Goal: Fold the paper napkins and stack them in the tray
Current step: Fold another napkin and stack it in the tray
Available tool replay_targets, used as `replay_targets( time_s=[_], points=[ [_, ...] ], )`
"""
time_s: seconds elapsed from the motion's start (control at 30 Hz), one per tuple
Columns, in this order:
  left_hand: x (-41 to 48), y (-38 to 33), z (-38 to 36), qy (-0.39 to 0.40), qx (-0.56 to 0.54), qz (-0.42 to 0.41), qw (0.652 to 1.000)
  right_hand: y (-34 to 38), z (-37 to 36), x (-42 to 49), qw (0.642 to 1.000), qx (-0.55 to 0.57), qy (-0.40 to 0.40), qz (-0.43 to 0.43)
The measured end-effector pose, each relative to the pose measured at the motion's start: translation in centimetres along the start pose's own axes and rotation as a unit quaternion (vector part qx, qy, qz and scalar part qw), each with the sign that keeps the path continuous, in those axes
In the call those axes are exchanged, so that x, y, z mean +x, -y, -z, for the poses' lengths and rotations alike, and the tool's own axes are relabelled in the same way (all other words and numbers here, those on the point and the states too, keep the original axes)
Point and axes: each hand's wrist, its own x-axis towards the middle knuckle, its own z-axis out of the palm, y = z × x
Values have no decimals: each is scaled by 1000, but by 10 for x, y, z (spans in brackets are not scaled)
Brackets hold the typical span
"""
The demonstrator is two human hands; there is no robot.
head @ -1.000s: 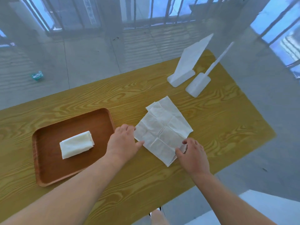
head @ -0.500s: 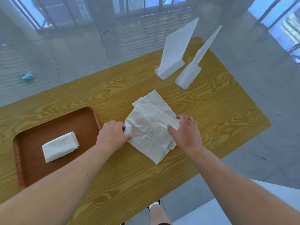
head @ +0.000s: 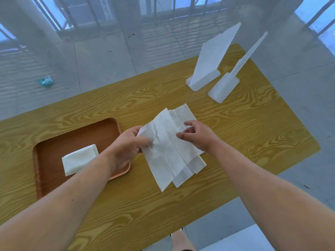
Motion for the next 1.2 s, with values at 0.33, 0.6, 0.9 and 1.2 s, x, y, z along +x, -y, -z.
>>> replay_targets(
  time_s=[0.33,0.6,0.9,1.2],
  points=[
    [-25,-18,24,41,-119,19,992,28,-37,4,989,129,67,1],
    [-39,-27,45,156,-248,-9,956,45,-71,-14,884,294,356,-76],
    [-48,-12,69,81,-323,-3,943,60,-94,-30,854,446,262,-52],
    [-47,40,60,-52,-167,120,977,42,-71,-28,881,449,124,-80]
  ],
)
